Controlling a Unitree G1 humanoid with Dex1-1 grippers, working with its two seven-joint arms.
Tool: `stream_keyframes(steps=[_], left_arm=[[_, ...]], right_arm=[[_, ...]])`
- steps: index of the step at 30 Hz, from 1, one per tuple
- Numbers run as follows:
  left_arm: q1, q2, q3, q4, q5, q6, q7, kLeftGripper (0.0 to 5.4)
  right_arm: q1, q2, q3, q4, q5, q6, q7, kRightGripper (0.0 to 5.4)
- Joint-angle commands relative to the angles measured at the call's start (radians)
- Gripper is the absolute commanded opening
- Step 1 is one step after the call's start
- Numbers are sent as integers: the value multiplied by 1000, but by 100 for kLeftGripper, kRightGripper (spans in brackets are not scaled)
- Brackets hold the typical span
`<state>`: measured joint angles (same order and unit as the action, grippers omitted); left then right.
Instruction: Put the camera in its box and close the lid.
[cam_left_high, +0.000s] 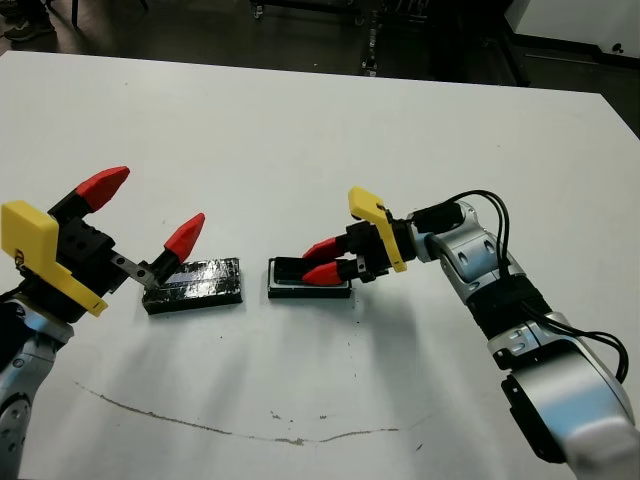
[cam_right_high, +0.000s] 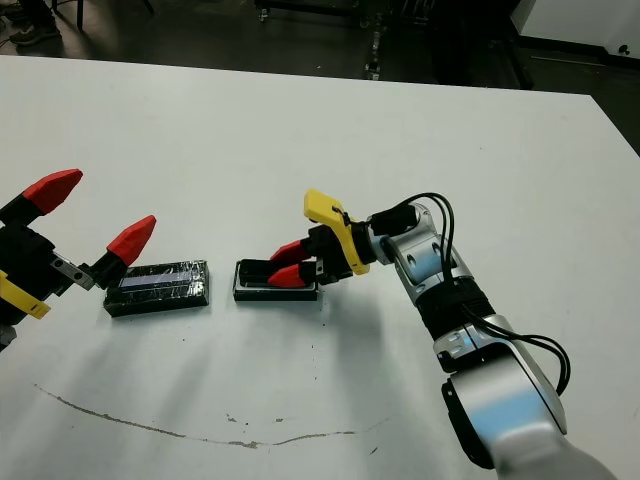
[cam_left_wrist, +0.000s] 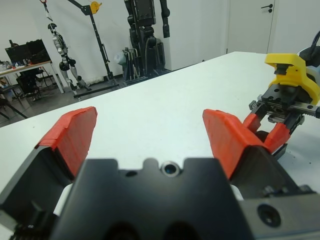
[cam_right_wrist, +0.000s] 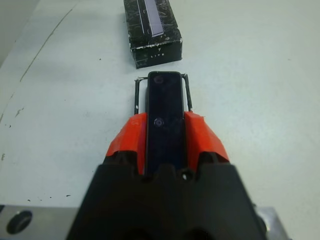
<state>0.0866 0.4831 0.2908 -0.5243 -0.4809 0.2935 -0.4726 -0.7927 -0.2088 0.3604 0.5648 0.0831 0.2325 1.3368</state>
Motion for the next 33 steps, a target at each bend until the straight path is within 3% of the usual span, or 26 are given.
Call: stream_keyframes(steps=[1, 18, 24, 33], left_arm=[[13, 2, -1, 5, 11, -4, -2, 540], [12, 3, -4, 0, 10, 5, 2, 540], [13, -2, -5, 11, 20, -17, -3, 540], [10, 1, -5, 7, 20, -5, -3, 540]], right_arm=[[10, -28, 9, 4, -19, 3, -2, 171], [15, -63, 11, -16, -27, 6, 8, 171], [-8, -69, 41, -11, -40, 49, 40, 171], [-64, -68, 90, 72, -49, -41, 168, 319]])
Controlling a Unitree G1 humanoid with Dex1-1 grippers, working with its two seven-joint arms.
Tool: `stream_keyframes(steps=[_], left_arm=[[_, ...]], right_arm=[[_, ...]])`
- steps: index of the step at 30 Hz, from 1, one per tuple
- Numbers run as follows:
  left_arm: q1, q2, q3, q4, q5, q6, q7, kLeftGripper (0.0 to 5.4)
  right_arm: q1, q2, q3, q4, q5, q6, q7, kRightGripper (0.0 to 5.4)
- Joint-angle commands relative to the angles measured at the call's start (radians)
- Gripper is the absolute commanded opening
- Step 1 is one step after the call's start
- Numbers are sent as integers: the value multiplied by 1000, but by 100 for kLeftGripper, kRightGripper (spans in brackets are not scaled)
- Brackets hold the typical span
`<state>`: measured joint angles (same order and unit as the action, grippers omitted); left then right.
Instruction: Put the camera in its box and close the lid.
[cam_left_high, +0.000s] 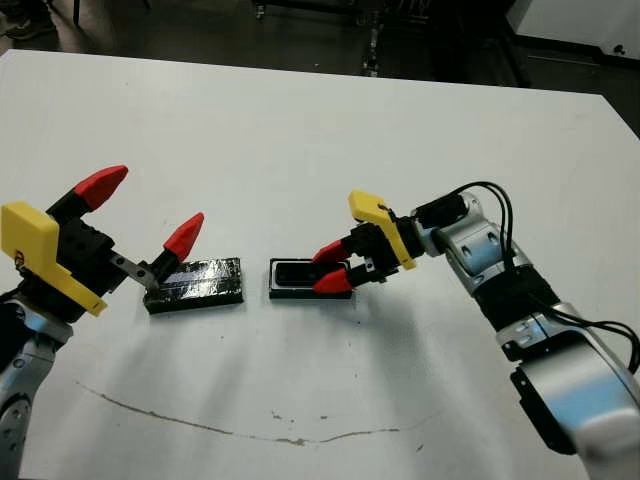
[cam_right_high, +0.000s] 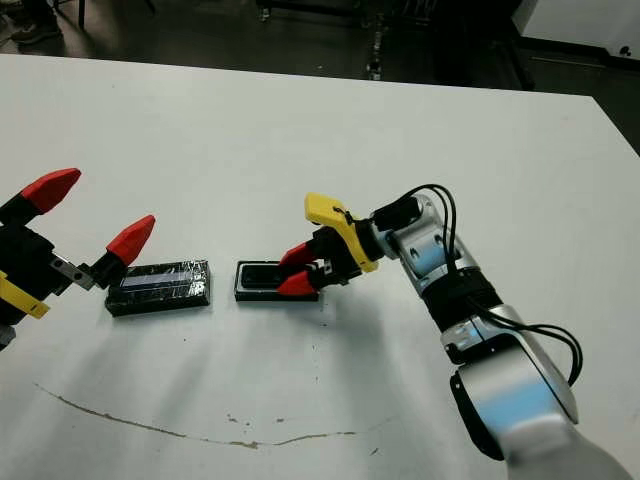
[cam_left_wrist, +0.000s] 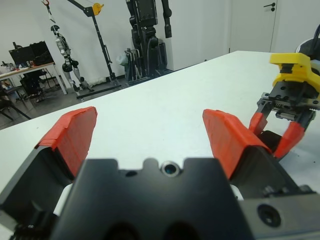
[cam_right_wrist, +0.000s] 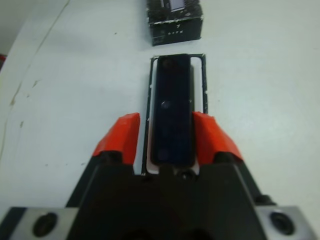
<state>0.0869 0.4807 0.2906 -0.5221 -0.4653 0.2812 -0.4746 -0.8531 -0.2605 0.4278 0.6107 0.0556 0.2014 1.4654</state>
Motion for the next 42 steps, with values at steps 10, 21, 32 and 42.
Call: stream_keyframes(steps=[10, 21, 32, 42], left_arm=[[6, -2, -10, 14, 11, -11, -6, 540], [14, -6, -12, 11, 7, -2, -2, 540], [19, -7, -14, 6, 10, -6, -1, 540], [9, 34, 30, 27, -33, 3, -51, 540]], right_arm=[[0, -16, 18, 40, -42, -89, 21, 473], [-55, -32, -62, 51, -11, -50, -5, 538], [-43, -72, -249, -96, 98, 94, -132, 538], [279, -44, -489, -649, 199, 349, -661, 478]])
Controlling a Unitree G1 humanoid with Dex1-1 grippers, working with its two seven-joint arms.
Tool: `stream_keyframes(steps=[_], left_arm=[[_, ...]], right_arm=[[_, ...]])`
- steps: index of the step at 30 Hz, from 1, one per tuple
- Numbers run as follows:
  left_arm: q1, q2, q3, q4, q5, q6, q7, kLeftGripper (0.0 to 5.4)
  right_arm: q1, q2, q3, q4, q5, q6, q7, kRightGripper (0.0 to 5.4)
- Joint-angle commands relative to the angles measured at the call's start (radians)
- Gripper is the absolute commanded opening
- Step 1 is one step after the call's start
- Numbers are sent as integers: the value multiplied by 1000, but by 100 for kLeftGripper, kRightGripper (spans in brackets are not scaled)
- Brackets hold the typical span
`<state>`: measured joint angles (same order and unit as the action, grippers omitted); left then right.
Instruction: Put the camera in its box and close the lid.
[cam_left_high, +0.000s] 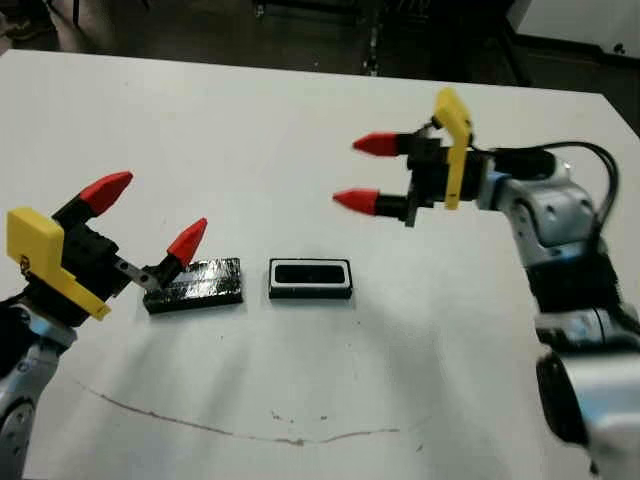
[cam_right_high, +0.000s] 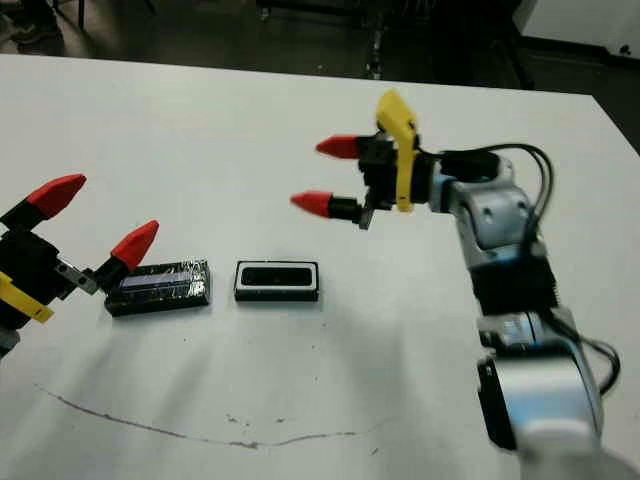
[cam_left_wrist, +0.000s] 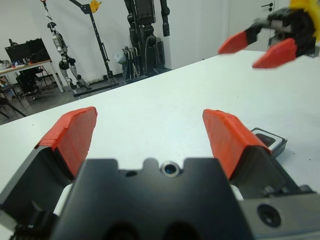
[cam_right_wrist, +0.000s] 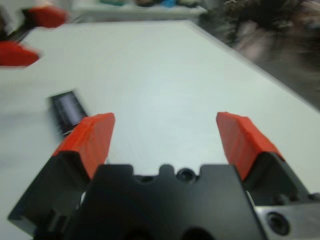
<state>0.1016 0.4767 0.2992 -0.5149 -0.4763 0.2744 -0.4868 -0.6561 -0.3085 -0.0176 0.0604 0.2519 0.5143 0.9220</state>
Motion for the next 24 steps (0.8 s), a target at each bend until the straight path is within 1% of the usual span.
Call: stream_keyframes(steps=[1, 2, 3, 5, 6, 7, 8, 9, 11, 14, 16, 18, 21, 23, 24], left_arm=[[-14, 54, 32, 36, -33, 3, -66, 540], [-21, 66, 41, 48, -42, -2, -87, 540], [-36, 91, 49, 69, -54, -3, -123, 540], [-68, 168, 55, 102, -58, 12, -199, 540], [-92, 231, 51, 122, -44, 16, -252, 540], [-119, 300, 42, 138, -22, 18, -304, 540], [-148, 356, 32, 153, -7, 21, -347, 540], [-186, 407, 20, 174, -6, 41, -389, 540], [-275, 496, -28, 220, 3, 77, -468, 540], [-417, 577, -140, 297, 71, 55, -577, 540], [-512, 593, -212, 357, 87, 56, -668, 540], [-603, 580, -278, 431, 83, 65, -768, 540], [-666, 536, -339, 534, 108, 16, -845, 540], [-694, 509, -381, 587, 135, -15, -884, 540], [-707, 489, -396, 620, 136, -32, -913, 540]], right_arm=[[117, 9, -60, -135, -3, 33, -170, 463], [143, 8, -69, -162, -6, 29, -209, 442], [170, 2, -80, -173, -8, 3, -232, 429], [212, -19, -97, -177, -12, -65, -251, 395], [230, -30, -108, -177, -11, -97, -257, 374], [245, -38, -121, -182, -3, -106, -264, 358], [256, -41, -135, -189, 9, -102, -274, 343], [268, -41, -151, -203, 24, -91, -289, 325], [291, -46, -165, -244, 29, -82, -321, 292], [315, -54, -169, -300, 27, -69, -364, 240], [316, -51, -172, -310, 31, -67, -390, 203], [314, -46, -177, -315, 41, -57, -418, 169], [310, -52, -180, -316, 58, -47, -434, 121], [308, -53, -177, -323, 67, -30, -450, 89], [308, -52, -176, -331, 68, -16, -463, 69]])
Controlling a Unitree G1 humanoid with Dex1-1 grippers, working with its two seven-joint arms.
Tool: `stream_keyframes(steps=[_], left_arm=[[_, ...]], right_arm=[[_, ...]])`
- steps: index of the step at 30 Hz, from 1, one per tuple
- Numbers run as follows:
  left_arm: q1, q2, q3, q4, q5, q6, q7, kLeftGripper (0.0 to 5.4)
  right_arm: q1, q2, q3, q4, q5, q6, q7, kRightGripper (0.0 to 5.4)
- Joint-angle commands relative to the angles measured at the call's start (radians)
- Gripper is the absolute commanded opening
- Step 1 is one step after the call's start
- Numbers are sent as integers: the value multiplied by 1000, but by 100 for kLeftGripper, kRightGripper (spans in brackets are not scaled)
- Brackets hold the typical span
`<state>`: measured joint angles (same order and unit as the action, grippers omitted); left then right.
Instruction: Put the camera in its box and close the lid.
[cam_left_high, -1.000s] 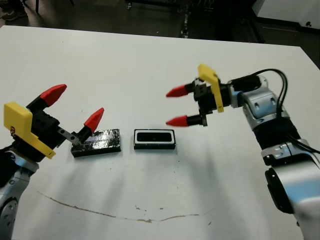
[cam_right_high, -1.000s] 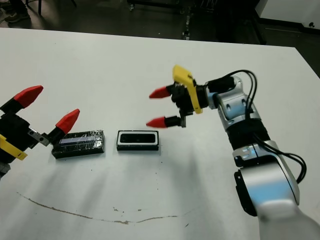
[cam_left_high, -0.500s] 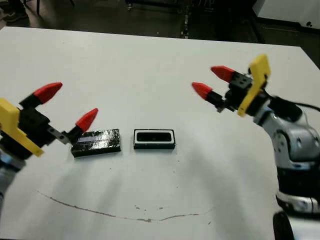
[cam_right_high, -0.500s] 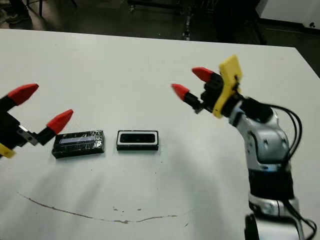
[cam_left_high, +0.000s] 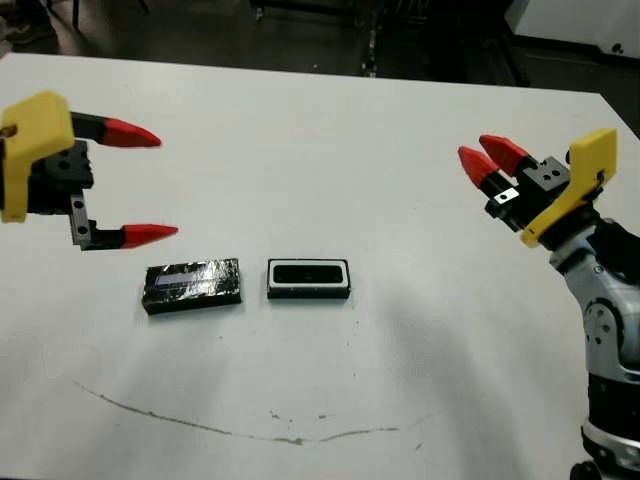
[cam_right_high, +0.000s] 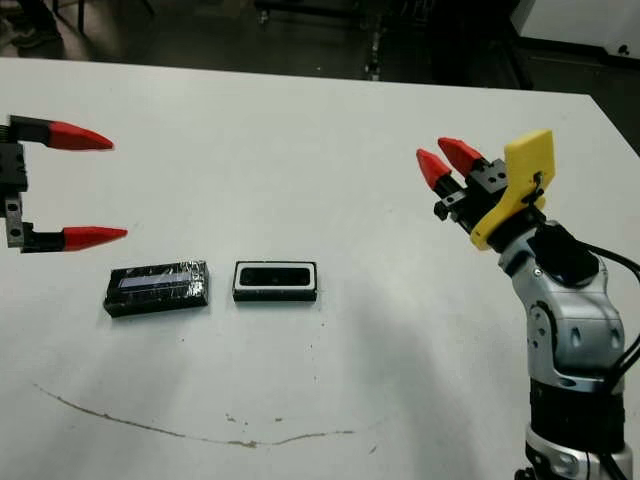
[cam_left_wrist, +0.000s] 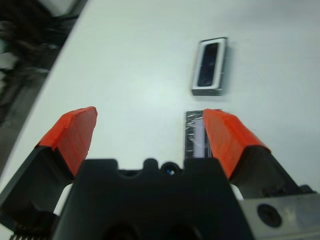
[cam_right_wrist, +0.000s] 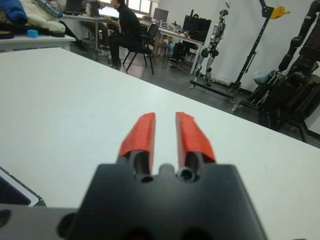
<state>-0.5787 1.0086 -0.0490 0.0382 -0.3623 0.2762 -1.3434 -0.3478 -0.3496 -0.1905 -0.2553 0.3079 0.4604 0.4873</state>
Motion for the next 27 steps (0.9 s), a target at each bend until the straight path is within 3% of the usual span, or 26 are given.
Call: stream_keyframes(steps=[1, 5, 12, 21, 27], left_arm=[[-35, -61, -59, 97, 23, -47, -78, 540], [-39, -99, -90, 144, 42, -73, -127, 540], [-6, -136, -99, 174, 42, -83, -173, 540], [50, -127, -94, 115, 29, -18, -199, 540], [84, -129, -88, 89, 45, -59, -192, 540]], right_arm=[[0, -12, -1, -22, 12, 47, -38, 51], [2, -26, 12, -42, -2, 69, -63, 1], [3, -26, 21, -45, -1, 68, -80, 1], [3, -27, 33, -24, -1, 45, -70, 1], [10, -40, 53, -22, -31, 17, -69, 1]])
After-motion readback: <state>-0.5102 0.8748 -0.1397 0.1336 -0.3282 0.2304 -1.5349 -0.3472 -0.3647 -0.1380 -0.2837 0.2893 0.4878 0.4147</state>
